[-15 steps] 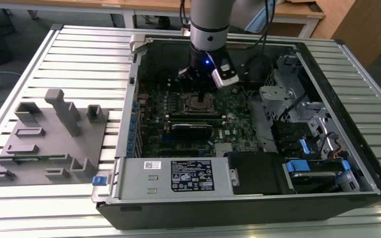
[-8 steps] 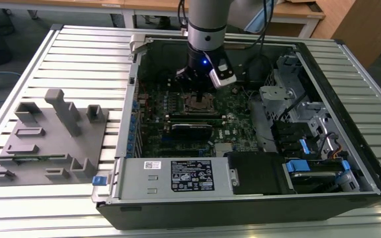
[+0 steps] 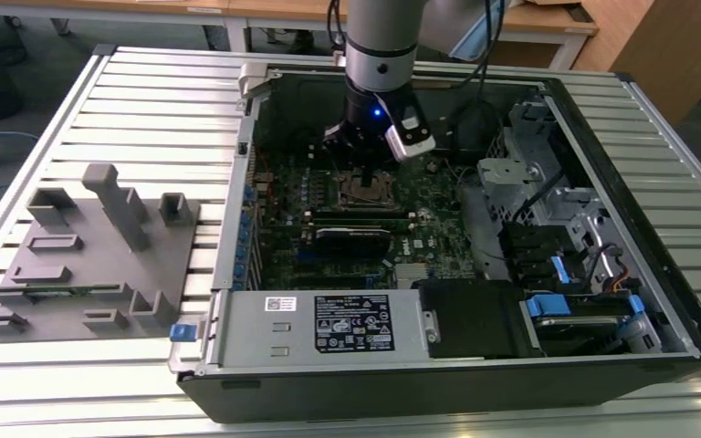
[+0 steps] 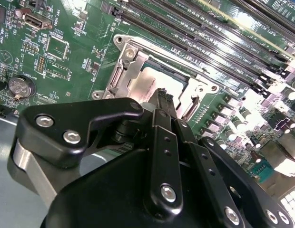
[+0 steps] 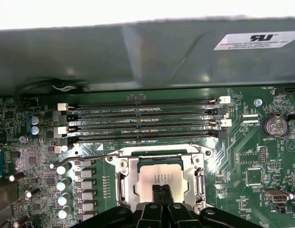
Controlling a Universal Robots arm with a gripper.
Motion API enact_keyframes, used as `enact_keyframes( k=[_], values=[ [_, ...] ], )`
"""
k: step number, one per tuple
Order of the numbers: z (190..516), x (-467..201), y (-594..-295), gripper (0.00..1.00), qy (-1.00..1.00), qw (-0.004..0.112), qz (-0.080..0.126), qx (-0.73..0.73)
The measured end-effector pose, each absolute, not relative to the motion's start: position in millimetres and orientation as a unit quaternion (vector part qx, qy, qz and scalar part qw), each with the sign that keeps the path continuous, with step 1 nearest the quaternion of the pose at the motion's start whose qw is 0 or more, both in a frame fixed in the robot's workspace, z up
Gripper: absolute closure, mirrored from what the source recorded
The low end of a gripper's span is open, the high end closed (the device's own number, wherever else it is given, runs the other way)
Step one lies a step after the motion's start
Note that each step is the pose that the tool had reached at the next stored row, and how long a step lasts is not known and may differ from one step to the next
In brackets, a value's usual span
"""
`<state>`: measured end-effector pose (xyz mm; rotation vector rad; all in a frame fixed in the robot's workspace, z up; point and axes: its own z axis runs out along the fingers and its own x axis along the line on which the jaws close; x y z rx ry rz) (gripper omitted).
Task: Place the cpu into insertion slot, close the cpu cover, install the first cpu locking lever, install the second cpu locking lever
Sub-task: 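Install the first cpu locking lever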
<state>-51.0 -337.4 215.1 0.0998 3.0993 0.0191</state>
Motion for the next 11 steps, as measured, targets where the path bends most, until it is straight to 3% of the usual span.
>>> enact_keyframes(
  k=[11],
  values=[
    [216.8, -51.0, -337.5, 0.90, 0.999, 0.020, 0.006, 0.032]
  ],
)
